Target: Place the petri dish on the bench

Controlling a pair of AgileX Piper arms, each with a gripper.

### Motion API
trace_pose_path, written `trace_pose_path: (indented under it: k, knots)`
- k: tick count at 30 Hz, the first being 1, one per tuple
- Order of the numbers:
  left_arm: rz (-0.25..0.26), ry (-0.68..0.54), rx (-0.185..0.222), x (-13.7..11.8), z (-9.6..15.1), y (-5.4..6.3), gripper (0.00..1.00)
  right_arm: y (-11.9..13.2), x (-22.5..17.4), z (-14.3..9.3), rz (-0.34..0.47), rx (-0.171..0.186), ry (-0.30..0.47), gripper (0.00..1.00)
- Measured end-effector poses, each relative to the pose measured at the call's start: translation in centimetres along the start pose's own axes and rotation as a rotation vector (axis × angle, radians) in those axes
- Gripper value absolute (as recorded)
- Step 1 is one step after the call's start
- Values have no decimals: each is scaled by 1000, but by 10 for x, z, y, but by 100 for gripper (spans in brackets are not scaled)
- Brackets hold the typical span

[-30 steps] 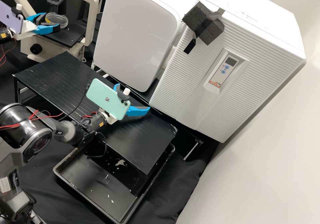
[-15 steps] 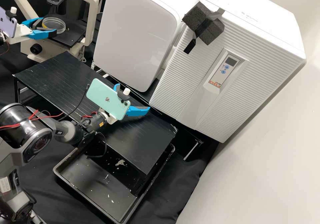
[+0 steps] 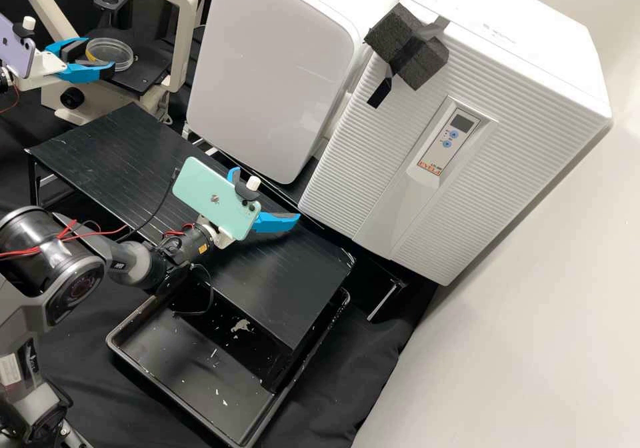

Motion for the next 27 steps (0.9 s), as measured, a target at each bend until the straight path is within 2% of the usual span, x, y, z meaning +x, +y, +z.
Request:
trace_pose_path:
  k: [16, 19, 27]
  knots:
    - [12, 0, 14, -4, -1, 5, 100, 0, 0, 0, 0, 0, 0, 100]
    - [22, 9, 15, -5, -3, 10, 100, 0, 0, 0, 0, 0, 0, 100]
    - [2, 39, 16, -7, -9, 15, 100, 0, 0, 0, 0, 0, 0, 100]
